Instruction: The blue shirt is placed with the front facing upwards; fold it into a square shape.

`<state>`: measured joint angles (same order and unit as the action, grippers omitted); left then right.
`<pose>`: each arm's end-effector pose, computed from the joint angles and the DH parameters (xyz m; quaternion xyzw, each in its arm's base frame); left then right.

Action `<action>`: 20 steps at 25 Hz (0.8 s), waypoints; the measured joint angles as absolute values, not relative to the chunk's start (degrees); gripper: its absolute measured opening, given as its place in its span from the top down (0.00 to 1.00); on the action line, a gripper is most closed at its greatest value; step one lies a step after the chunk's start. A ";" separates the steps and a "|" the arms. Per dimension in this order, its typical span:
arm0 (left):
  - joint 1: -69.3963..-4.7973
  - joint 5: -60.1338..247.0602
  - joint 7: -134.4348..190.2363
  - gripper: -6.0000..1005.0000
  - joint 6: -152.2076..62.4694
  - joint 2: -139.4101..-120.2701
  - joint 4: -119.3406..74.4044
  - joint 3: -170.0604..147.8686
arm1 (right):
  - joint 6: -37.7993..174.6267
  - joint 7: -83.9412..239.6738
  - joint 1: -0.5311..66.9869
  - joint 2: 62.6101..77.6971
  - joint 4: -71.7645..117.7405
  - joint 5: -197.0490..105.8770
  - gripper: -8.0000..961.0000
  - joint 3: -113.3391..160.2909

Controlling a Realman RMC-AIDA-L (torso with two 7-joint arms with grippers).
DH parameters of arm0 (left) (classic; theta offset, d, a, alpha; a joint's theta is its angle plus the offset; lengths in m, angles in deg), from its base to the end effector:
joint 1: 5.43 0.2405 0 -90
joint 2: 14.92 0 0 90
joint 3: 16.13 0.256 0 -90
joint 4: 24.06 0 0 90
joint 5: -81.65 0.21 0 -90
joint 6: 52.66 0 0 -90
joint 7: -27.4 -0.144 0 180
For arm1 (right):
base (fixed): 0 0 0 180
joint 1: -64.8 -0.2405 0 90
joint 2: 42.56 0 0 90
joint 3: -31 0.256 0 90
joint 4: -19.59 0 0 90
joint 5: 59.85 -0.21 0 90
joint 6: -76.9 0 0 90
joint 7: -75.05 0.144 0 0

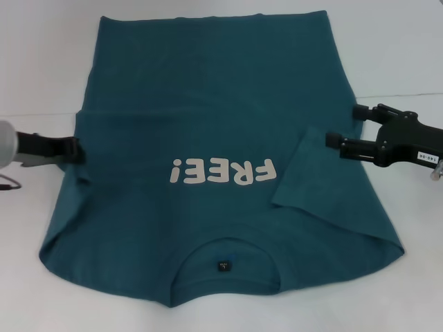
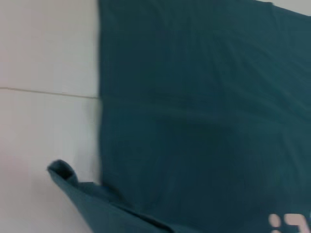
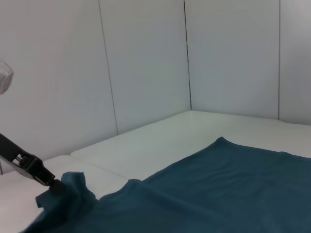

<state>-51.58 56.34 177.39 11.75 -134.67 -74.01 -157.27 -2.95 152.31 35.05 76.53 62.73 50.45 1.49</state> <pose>-0.2457 0.4384 0.0415 -0.7583 -0.5652 -0.0549 0.3203 0.2804 0.3645 0.0541 -0.8874 0.2196 0.2632 0.3083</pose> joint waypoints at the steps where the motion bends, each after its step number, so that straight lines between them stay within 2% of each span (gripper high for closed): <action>1: -51.98 56.34 177.40 0.96 11.77 -134.95 -73.98 -157.27 | -2.95 152.23 35.12 76.53 62.70 50.45 0.02 1.49; 12: -56.86 56.25 177.43 0.95 10.25 -136.27 -67.79 -156.82 | -3.00 150.28 35.40 76.44 61.25 50.44 0.02 1.70; 20: -58.01 56.25 177.00 0.95 5.86 -137.55 -64.36 -156.67 | -3.39 149.72 35.72 76.50 60.56 50.45 0.02 1.89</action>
<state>-58.01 56.25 177.00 5.86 -137.55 -64.36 -156.67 -3.39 149.72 35.72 76.50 60.56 50.45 1.89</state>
